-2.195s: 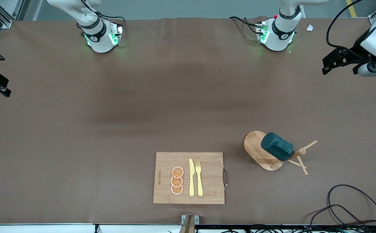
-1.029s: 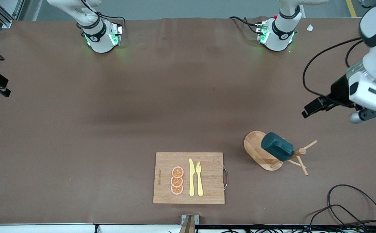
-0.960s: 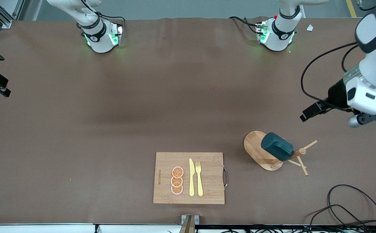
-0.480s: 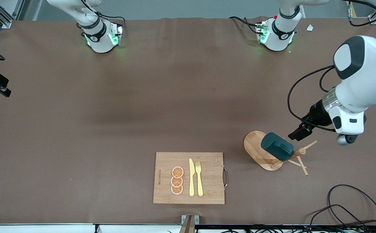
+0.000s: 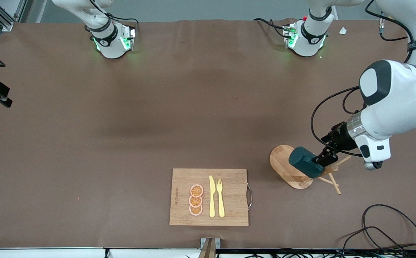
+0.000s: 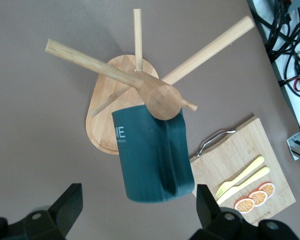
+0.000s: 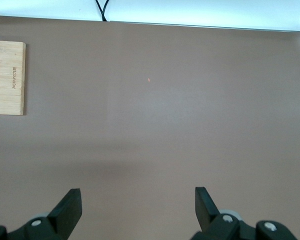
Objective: Transfer cup from left to right arm and place
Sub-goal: 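Move the left gripper down to the teal mug on the stand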
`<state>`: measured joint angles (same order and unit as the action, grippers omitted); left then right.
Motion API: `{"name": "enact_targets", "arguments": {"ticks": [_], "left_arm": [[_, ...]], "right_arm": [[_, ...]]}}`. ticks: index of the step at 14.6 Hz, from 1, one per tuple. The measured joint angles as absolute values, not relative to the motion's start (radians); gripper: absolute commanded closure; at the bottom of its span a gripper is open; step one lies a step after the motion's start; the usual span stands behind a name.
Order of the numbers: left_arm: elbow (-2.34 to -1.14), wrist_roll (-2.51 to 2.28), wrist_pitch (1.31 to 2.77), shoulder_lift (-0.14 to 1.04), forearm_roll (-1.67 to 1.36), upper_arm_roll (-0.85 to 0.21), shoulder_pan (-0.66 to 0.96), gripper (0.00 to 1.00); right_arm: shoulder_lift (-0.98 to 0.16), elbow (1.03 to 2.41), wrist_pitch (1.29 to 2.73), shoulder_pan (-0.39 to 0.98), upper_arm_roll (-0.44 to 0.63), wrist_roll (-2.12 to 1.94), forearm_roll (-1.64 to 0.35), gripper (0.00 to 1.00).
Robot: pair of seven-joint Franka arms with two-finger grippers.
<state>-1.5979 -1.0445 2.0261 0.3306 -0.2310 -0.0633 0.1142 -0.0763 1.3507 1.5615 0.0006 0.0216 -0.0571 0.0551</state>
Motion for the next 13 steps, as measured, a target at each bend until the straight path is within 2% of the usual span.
{"name": "enact_targets", "arguments": {"ticks": [5,13], "left_arm": [[-1.589,-1.057,2.030,0.355,-0.253,-0.063,0.114,0.00],[-1.492,-1.057,2.032,0.466,-0.354,-0.060,0.103,0.00]], "right_arm": [[-0.076,1.351,1.562,0.001,0.022,-0.057,0.055,0.00],[-0.076,1.351,1.562,0.001,0.021,-0.057,0.055,0.00]]}}
